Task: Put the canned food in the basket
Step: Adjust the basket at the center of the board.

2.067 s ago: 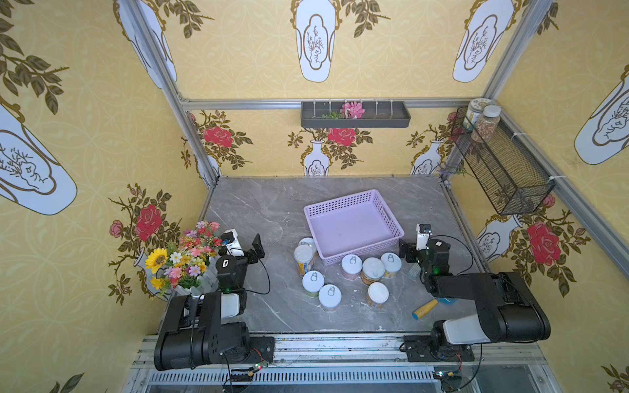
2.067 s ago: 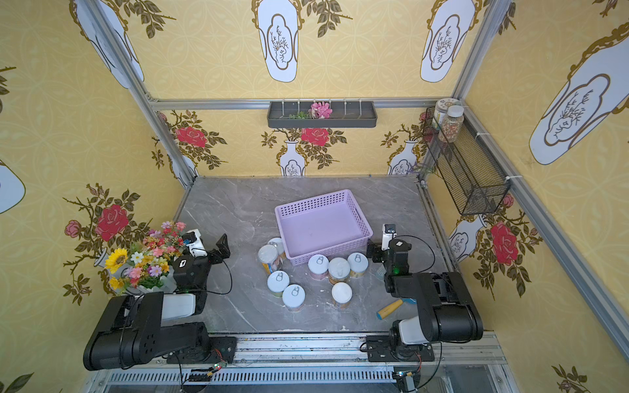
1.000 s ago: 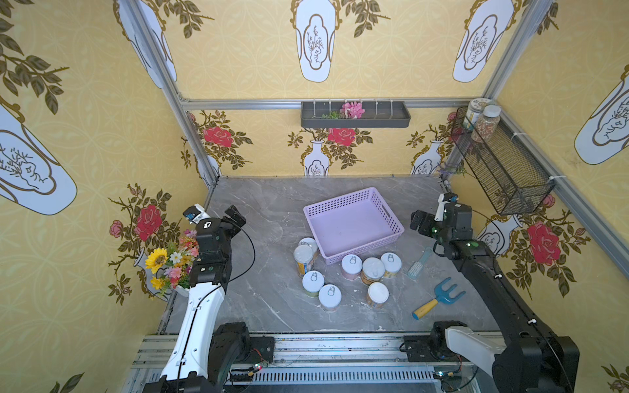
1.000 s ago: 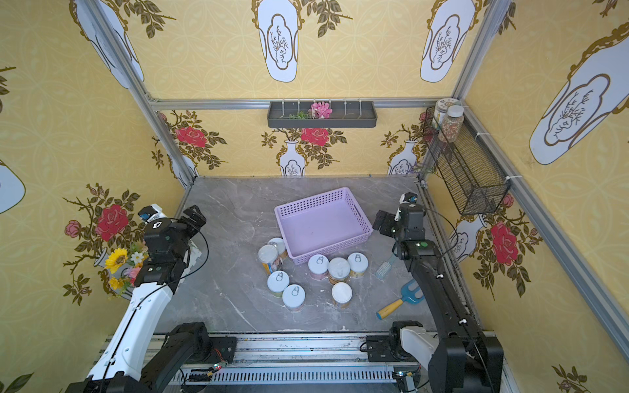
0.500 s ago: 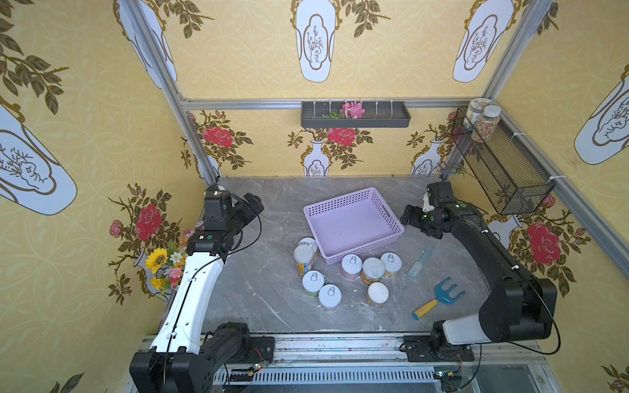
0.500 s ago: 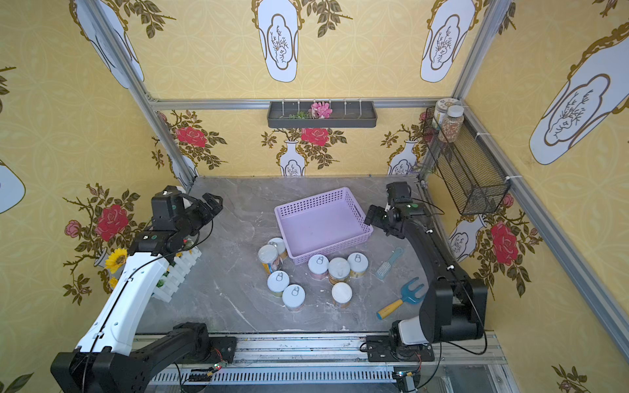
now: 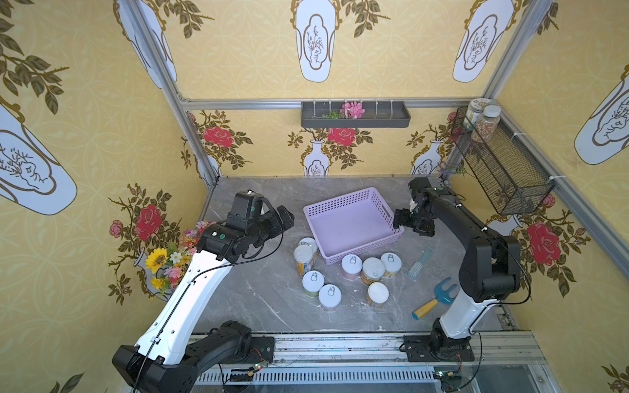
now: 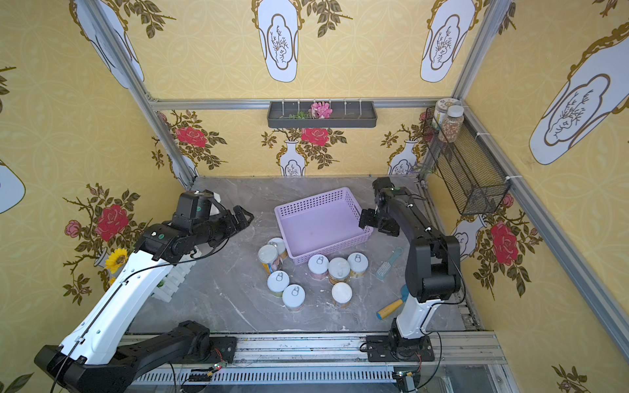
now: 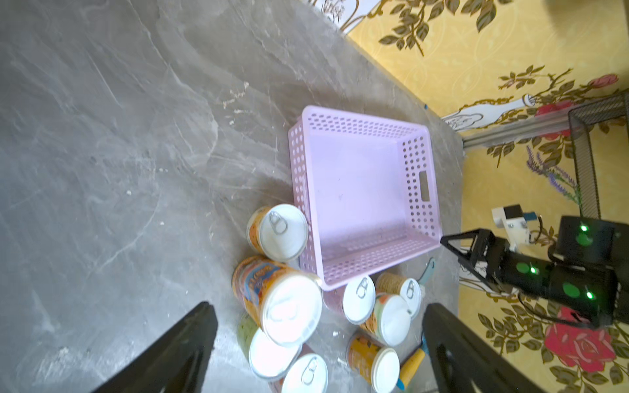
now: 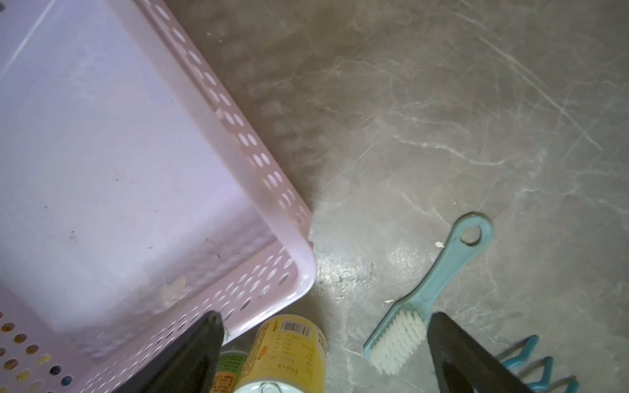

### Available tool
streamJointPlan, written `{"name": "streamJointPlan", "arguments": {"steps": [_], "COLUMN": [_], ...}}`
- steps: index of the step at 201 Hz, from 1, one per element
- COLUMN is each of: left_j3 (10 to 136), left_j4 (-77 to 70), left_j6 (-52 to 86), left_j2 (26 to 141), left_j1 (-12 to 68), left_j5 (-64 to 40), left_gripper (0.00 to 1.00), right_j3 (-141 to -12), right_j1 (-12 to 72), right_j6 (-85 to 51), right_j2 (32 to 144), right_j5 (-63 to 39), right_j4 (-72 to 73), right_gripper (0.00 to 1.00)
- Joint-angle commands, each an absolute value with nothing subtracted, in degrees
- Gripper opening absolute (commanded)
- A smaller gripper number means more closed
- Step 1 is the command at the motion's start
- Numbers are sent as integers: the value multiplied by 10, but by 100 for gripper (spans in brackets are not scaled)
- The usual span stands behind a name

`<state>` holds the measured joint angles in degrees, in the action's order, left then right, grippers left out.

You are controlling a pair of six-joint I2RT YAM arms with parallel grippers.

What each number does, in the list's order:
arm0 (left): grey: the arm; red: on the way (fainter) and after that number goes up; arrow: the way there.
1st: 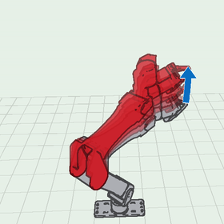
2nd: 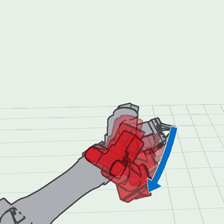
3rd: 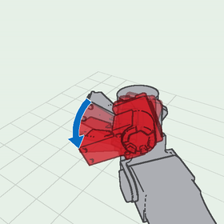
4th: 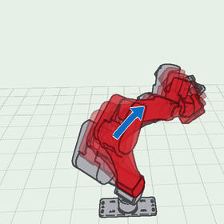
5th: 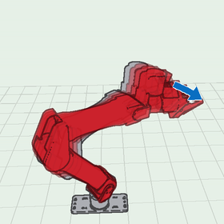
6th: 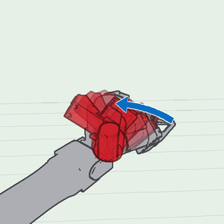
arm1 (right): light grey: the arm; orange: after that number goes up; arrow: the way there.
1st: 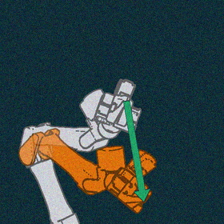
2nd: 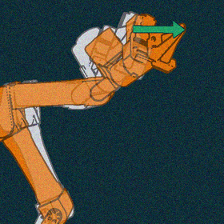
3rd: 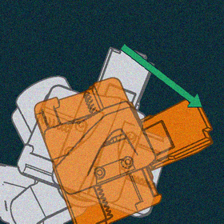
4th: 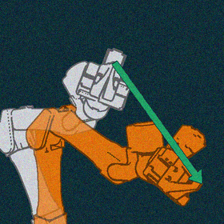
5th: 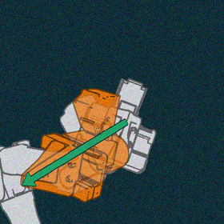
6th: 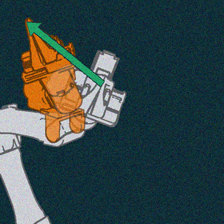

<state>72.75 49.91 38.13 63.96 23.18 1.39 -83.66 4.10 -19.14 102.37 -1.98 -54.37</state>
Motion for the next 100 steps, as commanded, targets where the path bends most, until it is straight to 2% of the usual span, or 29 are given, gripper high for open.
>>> {"name": "streamJointPlan", "arguments": {"steps": [1,66,100], "left_j3": [742,725,721], "left_j4": [569,561,551], "left_j6": [404,430,435], "left_j2": [646,660,683], "left_j1": [257,309,338], "left_j5": [26,24,27], "left_gripper": [100,100,100], "right_j3": [-862,-902,-891], "right_j1": [41,46,89], "right_j6": [-155,-115,-88], "right_j2": [1058,1120,1122], "right_j5": [-75,-116,-103], "right_j4": [-559,-553,-552], "right_gripper": [97,97,97]}}
